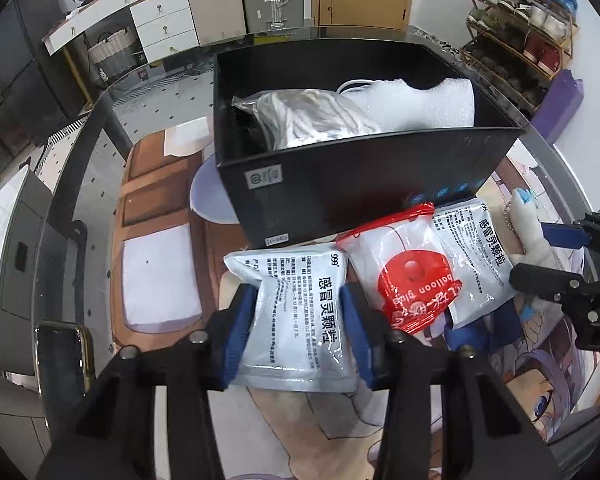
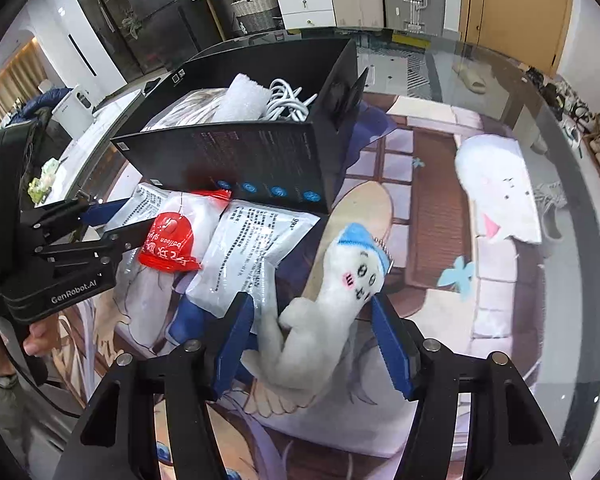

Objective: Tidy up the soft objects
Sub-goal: 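Grasp the white packet with the left gripper while the right grasps the plush toy, then lift the white packet with the left gripper while the right carries the plush toy over the box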

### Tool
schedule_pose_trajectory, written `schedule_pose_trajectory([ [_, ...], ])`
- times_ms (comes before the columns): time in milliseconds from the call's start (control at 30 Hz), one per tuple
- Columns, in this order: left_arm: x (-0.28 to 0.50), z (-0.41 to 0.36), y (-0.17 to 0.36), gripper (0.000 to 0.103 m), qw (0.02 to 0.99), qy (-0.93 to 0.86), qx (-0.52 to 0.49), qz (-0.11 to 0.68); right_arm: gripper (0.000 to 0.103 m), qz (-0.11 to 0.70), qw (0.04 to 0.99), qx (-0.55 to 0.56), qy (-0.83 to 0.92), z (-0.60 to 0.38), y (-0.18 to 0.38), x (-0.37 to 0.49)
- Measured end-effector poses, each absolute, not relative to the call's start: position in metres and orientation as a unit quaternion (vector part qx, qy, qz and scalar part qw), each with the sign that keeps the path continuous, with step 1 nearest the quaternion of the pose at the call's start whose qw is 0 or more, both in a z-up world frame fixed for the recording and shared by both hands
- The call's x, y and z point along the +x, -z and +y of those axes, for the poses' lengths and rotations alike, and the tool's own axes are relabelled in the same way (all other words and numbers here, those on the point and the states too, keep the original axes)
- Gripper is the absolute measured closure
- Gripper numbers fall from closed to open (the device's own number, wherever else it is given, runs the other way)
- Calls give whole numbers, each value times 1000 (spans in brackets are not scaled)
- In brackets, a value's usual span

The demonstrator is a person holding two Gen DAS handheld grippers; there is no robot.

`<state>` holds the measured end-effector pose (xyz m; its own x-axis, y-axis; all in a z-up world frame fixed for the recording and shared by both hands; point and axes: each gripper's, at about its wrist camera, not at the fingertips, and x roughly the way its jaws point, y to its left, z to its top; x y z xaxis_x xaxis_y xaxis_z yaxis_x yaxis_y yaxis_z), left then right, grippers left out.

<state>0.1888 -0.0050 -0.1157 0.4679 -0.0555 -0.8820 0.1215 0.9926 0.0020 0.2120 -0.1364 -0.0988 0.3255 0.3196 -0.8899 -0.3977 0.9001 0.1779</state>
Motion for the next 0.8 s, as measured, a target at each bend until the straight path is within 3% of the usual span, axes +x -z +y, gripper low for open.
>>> schedule_pose_trajectory([
  [167,182,-8,115,63,854,50,33,517,42,537,811,-48,-227,-134,100,212],
  [233,178,-8,113,64,852,49,36,520,55,539,808,-49,-233,-134,100,210],
  [333,177,-6,109,65,851,45,43,521,62,542,802,-52,-246,-135,98,207],
  [800,149,5,79,66,867,61,21,495,66,511,809,-81,-278,-126,67,173],
])
